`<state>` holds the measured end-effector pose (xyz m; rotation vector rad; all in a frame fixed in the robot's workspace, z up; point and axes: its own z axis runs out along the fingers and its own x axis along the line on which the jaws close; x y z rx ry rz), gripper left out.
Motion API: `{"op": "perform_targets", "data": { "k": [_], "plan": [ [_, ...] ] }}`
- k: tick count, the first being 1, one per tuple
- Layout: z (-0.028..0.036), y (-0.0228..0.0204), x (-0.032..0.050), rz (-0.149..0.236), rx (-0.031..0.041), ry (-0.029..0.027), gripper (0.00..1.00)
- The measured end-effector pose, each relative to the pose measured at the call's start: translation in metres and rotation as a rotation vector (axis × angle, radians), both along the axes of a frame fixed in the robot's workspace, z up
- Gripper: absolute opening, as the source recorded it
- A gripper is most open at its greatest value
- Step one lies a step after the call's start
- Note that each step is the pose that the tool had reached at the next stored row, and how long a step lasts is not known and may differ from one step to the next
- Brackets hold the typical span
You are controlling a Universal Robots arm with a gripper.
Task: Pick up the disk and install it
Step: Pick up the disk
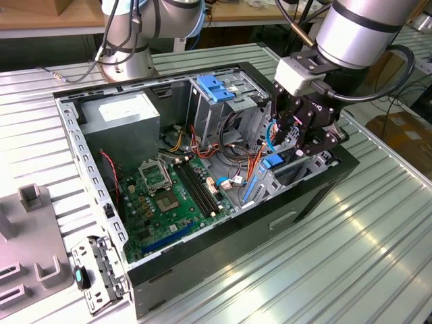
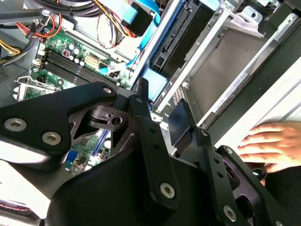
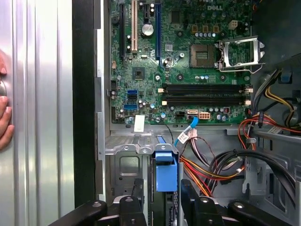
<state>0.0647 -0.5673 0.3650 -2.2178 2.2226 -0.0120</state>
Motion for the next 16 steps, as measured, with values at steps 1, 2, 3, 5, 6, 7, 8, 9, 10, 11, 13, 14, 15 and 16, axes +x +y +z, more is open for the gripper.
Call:
{"op": "perform_targets", "data": {
  "k": [1, 2, 3, 5, 6, 7, 8, 9, 10, 11, 13, 14, 15, 16],
  "plan": [
    [0.0, 0.0, 0.0, 0.0, 0.0001, 0.0, 0.45],
    [0.0, 0.0, 0.0, 0.0, 0.0001, 0.0, 0.45],
    [0.0, 0.0, 0.0, 0.0, 0.0, 0.0, 0.45],
    [0.0, 0.0, 0.0, 0.0, 0.0, 0.0, 0.45],
    [-0.0001, 0.0, 0.0, 0.0, 0.0, 0.0, 0.45],
    [-0.0001, 0.0, 0.0, 0.0, 0.0001, 0.0, 0.45],
    [-0.0001, 0.0, 0.0, 0.0, -0.0001, 0.0, 0.45],
    [-0.0001, 0.0, 0.0, 0.0, 0.0, 0.0, 0.43],
    [-0.0001, 0.0, 0.0, 0.0, 0.0, 0.0, 0.43],
    [-0.0001, 0.0, 0.0, 0.0, -0.0001, 0.0, 0.36],
    [-0.0002, 0.0, 0.0, 0.0, 0.0, 0.0, 0.3],
    [-0.0001, 0.0, 0.0, 0.0, 0.0, 0.0, 0.24],
    [-0.0002, 0.0, 0.0, 0.0, 0.0, 0.0, 0.24],
    [-0.0002, 0.0, 0.0, 0.0, 0.0, 0.0, 0.12]
  ]
}}
